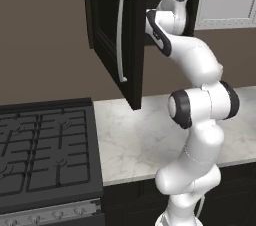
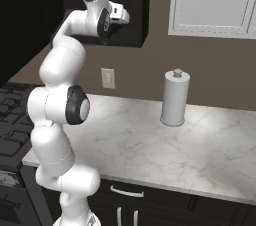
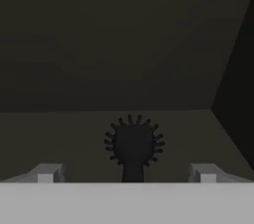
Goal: Pick up the dish brush and dish brush from the sink, and place them back in the cabinet, and close the cabinet door.
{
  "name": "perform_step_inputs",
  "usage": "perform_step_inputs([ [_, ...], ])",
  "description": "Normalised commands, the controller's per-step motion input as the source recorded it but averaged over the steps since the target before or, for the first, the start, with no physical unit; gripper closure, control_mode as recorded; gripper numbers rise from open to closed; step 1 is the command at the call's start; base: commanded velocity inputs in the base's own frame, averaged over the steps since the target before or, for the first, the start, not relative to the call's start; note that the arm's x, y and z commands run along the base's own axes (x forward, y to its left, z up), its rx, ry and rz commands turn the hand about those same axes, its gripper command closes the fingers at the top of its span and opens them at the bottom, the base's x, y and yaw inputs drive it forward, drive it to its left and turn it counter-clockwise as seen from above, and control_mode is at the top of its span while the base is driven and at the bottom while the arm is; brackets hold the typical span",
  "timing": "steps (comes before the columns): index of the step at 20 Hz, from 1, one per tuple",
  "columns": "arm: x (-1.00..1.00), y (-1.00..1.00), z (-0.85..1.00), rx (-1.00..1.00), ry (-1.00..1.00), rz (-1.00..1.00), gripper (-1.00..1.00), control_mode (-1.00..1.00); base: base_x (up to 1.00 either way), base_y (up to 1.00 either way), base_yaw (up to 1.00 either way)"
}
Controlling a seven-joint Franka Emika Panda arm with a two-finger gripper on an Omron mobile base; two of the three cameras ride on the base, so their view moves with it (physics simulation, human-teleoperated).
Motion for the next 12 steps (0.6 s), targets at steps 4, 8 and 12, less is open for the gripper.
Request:
perform_step_inputs([
  [4,-0.31,0.00,0.00,0.00,0.00,0.00,-1.00,-1.00,0.00,0.00,0.00],
  [8,-0.53,0.00,0.00,0.00,-0.03,0.00,-1.00,-1.00,0.00,0.00,0.00],
  [12,-0.65,0.00,0.00,0.00,-0.07,0.00,-1.00,-1.00,0.00,0.00,0.00],
])
